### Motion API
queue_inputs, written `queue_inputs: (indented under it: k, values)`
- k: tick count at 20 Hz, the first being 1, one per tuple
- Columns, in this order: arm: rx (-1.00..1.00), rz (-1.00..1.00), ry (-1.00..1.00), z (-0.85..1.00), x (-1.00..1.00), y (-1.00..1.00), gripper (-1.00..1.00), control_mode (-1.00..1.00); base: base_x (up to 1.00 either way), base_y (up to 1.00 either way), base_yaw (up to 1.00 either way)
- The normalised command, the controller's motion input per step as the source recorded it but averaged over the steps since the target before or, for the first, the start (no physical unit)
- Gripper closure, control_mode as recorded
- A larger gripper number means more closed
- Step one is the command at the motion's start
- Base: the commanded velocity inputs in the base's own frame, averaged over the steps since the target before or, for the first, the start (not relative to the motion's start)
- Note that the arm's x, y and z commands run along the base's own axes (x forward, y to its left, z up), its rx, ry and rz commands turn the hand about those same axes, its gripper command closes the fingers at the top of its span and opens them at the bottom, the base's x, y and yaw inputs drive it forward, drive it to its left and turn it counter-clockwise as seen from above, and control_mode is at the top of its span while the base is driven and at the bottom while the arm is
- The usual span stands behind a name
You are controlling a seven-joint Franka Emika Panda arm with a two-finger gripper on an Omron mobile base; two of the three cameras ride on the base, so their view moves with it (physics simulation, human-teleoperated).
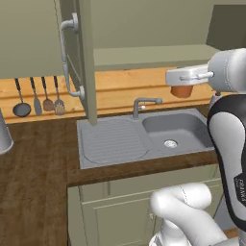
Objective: From the different types of pastries on the counter, select a croissant and place it on the cutting board. Then retrieve a jar of jam from the cabinet and place it alongside the croissant on the cutting board.
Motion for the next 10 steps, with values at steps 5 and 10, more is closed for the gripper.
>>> queue_inputs:
  k: [5, 10]
  values:
    - [0.00, 0.00, 0.00, 0.00, 0.00, 0.00, 1.00, 1.00, -0.77, -0.09, -0.06]
    - [0.00, 0.00, 0.00, 0.00, 0.00, 0.00, 1.00, 1.00, -0.85, -0.82, -0.01]
